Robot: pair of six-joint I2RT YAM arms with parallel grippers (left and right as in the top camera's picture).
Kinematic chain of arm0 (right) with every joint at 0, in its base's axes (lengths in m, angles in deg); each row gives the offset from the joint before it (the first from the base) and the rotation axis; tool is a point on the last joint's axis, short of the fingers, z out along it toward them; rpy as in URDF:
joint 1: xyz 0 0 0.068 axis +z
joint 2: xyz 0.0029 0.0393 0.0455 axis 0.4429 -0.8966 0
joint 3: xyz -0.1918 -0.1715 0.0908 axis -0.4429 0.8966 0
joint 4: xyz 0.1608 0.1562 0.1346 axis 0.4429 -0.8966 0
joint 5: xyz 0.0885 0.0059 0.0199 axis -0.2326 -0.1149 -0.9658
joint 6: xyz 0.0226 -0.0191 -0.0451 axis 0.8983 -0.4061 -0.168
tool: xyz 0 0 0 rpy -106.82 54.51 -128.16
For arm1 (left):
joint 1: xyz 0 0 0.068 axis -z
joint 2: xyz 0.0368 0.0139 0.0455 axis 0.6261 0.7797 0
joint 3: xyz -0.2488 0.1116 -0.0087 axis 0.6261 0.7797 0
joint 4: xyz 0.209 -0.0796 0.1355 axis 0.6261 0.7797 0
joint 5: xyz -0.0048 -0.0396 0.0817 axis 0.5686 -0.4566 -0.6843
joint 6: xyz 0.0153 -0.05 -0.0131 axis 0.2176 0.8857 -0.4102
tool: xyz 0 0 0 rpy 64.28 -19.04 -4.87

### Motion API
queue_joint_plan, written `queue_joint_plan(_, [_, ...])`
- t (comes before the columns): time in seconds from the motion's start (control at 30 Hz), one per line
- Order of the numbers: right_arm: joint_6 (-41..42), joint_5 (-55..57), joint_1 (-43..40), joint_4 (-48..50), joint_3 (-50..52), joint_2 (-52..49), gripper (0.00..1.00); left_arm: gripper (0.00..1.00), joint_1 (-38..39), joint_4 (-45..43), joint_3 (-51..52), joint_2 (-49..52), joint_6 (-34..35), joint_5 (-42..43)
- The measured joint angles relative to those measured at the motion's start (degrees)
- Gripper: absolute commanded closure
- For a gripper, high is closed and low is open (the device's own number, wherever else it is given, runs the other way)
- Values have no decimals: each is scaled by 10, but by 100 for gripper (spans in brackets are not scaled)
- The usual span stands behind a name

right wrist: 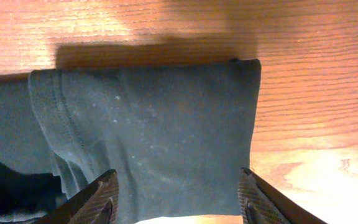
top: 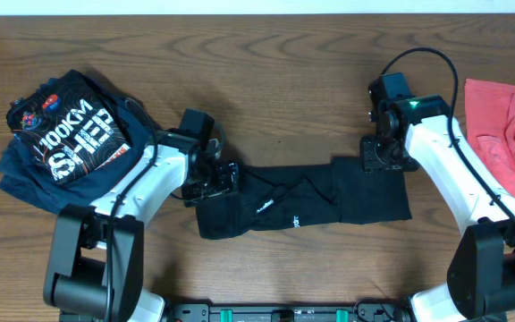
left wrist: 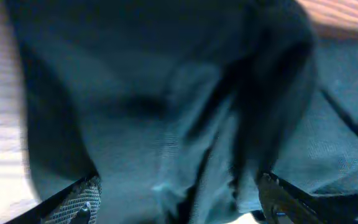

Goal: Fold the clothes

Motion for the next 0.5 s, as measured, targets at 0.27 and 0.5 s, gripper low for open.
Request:
queue_joint_plan(0.27, [0, 0, 0, 0, 0, 0, 37, 16, -1, -7, 0, 0, -47, 63])
queue_joint_plan(0.5, [0, 0, 0, -3, 0, 0, 36, 13, -8, -19, 2, 0, -66, 88])
